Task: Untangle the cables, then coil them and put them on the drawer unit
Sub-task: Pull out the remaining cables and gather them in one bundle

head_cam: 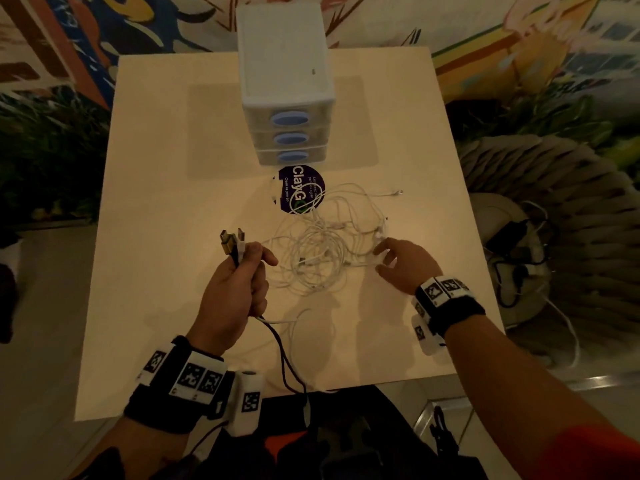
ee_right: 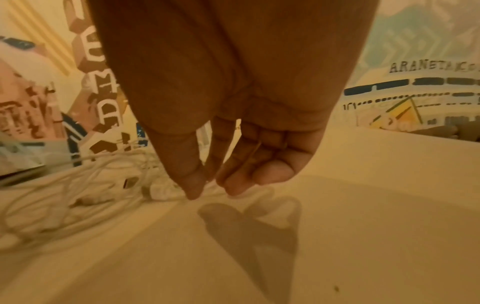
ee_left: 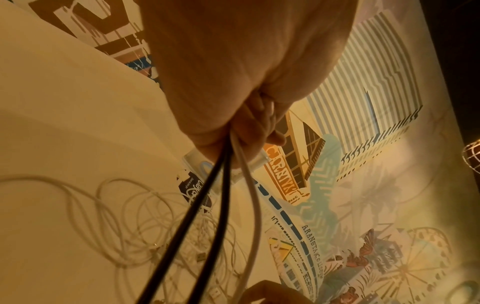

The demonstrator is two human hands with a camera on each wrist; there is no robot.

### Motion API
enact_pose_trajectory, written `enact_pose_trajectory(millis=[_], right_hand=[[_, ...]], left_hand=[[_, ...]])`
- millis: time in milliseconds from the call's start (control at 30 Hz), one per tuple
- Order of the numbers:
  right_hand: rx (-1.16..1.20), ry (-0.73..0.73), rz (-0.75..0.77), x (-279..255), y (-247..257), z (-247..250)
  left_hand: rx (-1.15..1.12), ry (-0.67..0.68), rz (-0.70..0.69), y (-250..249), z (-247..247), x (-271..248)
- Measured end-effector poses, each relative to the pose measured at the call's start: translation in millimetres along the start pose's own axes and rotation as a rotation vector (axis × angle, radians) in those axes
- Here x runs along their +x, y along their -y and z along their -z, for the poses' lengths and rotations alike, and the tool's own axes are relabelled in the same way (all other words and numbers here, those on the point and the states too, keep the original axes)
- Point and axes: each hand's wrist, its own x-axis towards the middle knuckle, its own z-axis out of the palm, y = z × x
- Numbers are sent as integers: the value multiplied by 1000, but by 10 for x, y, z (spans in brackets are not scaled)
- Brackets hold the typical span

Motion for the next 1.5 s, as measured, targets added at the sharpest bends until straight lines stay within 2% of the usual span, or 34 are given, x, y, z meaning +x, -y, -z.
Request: enact_pose_trajectory(millis=[300, 400, 667, 767, 900, 1000, 1133, 1233, 1300, 1400, 1500], right_hand=[[-235, -34, 110, 116, 191, -75], [-223, -75, 192, 39, 176, -5], [130, -308, 368, -422, 143, 318], [293, -345, 370, -554, 189, 461], [728, -451, 342, -574, 163, 747], [850, -464, 346, -579, 113, 938], [838, -425, 341, -603, 117, 1018], [673, -388, 395, -692, 246, 988], [521, -286, 465, -783, 405, 889], [386, -108, 610, -888, 628, 670], [337, -132, 698, -892, 642, 507]], left_hand=[[37, 45, 14, 42, -174, 0], [49, 55, 20, 53, -193, -11], [109, 101, 2, 88, -321, 9], [170, 154, -21, 120, -420, 27], [242, 200, -48, 133, -569, 64], [255, 230, -68, 134, -673, 93], [282, 244, -132, 106, -787, 124], [284, 278, -169, 66, -859, 137], [226, 301, -123, 48, -913, 155], [159, 263, 9, 36, -956, 183], [179, 270, 85, 73, -887, 208]])
